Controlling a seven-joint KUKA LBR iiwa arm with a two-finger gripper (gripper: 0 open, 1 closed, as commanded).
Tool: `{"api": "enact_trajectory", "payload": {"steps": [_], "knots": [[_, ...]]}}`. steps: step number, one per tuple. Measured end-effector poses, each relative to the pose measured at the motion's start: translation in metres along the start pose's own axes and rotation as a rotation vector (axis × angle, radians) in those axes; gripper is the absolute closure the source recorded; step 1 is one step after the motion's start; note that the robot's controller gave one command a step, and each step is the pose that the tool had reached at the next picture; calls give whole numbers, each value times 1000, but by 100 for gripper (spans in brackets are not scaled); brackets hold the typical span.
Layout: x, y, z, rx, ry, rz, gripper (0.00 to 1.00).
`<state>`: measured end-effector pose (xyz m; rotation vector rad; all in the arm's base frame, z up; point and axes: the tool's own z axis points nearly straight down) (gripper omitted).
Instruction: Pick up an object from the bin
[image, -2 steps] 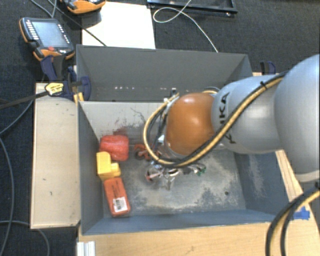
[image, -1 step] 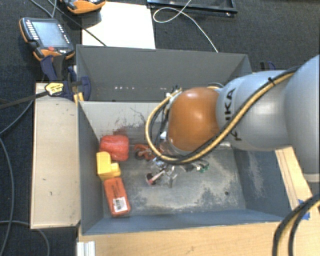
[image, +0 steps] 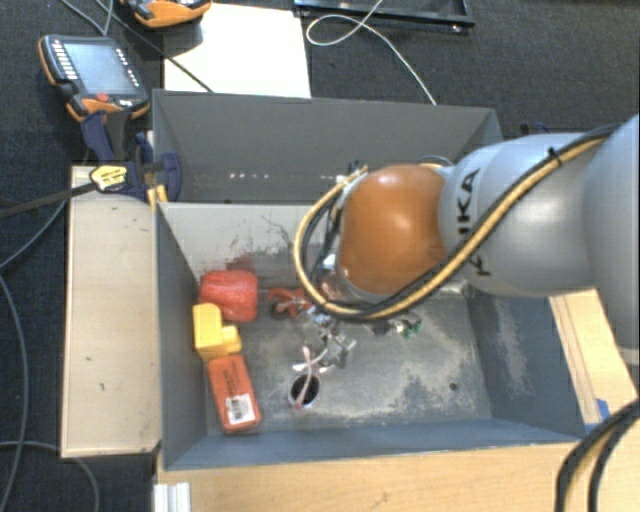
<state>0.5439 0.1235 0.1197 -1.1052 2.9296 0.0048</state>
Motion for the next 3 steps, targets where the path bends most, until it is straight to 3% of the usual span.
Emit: {"api": "enact_trajectory", "payload": {"steps": [3], "knots": [[0, 0, -17, 0, -1, 4, 100]]}}
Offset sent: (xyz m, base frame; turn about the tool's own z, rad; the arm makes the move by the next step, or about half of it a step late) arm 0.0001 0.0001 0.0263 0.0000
